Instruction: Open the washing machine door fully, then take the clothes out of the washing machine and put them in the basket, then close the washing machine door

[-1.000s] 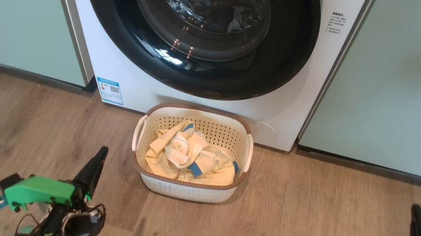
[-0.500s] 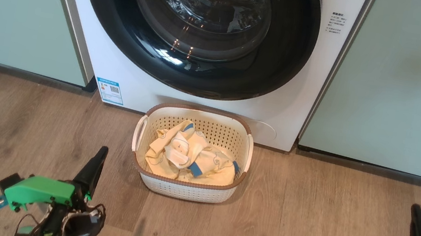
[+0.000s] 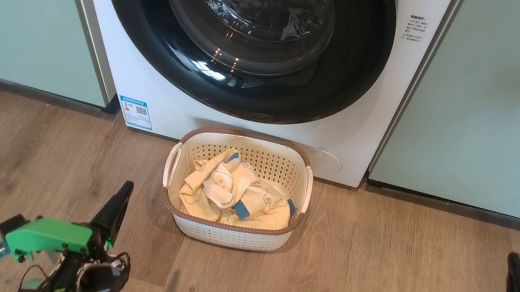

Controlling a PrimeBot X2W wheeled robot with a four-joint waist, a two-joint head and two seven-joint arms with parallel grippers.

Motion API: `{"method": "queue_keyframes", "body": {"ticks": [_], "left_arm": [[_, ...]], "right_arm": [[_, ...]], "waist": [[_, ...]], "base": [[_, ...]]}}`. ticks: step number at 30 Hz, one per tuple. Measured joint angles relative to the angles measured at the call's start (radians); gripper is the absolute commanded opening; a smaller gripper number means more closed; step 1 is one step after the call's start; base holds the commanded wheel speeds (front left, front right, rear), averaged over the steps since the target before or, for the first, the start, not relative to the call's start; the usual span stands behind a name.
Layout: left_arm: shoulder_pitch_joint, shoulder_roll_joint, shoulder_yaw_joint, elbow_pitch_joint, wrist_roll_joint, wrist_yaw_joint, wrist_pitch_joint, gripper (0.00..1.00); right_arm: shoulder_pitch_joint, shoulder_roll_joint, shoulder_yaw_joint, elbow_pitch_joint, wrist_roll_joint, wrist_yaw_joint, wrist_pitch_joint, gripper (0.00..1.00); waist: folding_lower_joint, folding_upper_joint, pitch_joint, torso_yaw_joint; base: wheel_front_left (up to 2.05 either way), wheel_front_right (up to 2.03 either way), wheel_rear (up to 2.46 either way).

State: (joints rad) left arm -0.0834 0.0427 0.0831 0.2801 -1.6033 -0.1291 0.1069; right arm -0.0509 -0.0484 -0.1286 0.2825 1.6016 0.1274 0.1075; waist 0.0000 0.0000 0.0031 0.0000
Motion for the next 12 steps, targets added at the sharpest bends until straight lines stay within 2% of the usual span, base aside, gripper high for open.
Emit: {"method": "queue_keyframes", "body": {"ticks": [12], "left_arm": [[0.000,0.000,0.000,0.000,0.000,0.000,0.000,0.00]], "right_arm": [[0.000,0.000,0.000,0.000,0.000,0.000,0.000,0.00]], "waist": [[0.0000,0.0000,0.000,0.000]], "base": [[0.00,0.00,0.00]]}}
